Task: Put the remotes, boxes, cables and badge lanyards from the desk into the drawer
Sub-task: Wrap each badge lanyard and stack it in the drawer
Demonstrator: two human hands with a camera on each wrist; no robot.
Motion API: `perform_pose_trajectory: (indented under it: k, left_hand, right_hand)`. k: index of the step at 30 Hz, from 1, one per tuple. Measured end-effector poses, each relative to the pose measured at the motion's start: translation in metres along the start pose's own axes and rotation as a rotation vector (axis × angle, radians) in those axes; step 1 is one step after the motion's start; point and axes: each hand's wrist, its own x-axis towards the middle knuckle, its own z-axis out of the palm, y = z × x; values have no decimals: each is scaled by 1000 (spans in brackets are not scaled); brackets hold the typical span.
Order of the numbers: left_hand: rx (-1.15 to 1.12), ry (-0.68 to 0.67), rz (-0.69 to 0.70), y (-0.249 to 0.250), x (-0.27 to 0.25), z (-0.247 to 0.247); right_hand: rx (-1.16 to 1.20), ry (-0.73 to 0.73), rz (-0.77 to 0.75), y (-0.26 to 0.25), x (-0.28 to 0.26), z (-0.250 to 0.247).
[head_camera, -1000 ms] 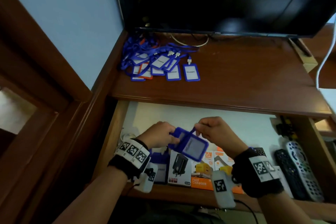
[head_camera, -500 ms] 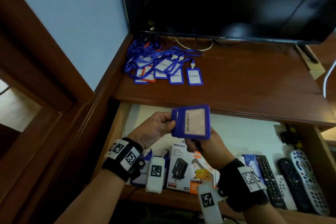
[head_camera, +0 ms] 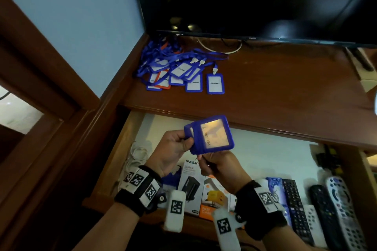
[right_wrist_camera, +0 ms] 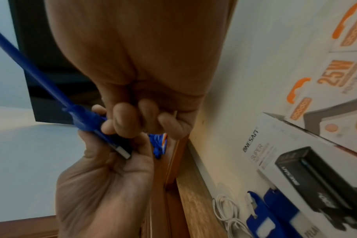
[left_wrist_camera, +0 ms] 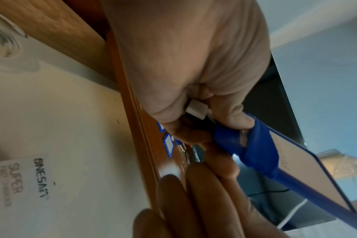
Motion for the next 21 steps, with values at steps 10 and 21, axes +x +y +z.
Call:
perform_pose_trajectory:
  k: [10,21]
  left_hand:
    - [687,303,-283,15,-3,-54]
    - [1598,-594,-600,-34,51,-96]
  right_hand:
    - [-271,158,214,7,30,-56]
    - [-402,562,8,-50,138,-81]
